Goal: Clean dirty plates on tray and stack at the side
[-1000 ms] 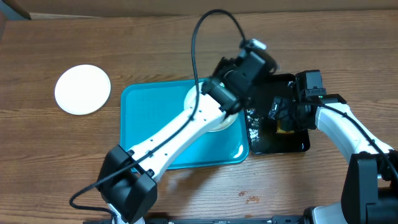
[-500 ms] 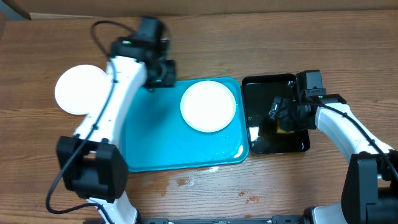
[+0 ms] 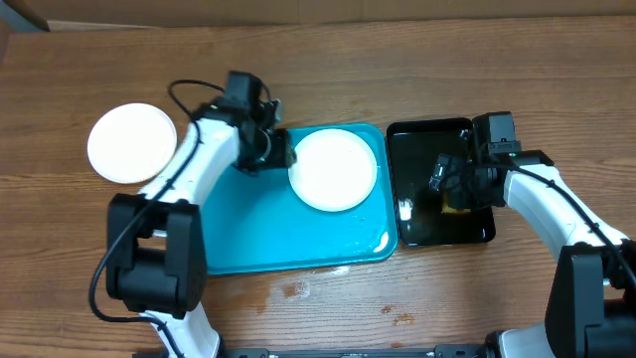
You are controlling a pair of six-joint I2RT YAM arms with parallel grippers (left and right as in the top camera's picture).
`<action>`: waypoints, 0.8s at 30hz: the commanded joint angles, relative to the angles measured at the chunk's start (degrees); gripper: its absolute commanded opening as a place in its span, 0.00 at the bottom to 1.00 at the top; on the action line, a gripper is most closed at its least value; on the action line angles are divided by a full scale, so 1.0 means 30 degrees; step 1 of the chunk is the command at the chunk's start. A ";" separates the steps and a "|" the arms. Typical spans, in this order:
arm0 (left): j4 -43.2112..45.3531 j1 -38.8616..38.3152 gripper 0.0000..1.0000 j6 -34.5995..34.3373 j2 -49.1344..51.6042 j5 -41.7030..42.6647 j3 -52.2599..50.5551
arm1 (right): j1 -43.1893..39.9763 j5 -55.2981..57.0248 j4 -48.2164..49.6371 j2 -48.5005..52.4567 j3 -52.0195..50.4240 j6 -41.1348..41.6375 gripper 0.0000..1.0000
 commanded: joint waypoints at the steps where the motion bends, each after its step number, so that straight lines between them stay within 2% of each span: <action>1: 0.1137 -0.0918 0.48 -0.0729 0.0066 -0.1275 -0.0831 | -0.0095 0.0182 0.0080 0.0051 0.0386 0.0022 1.00; 6: 0.2412 -0.2208 0.49 -0.1246 0.0510 -0.3934 -0.1239 | -0.0095 0.0182 0.0080 0.0051 0.0386 0.0022 1.00; 12: 0.2922 -0.3009 0.48 -0.1239 0.1647 -0.5450 -0.1239 | -0.0087 0.0182 0.0080 0.0051 0.0386 0.0022 1.00; 15: 0.2900 -0.2987 0.45 -0.1392 0.1880 -0.5544 -0.1239 | -0.0095 0.0182 0.0080 0.0051 0.0386 0.0022 1.00; 24: 0.2084 -0.2973 0.47 -0.1370 0.0896 -0.5122 0.0080 | -0.0095 0.0182 0.0080 0.0051 0.0386 0.0022 1.00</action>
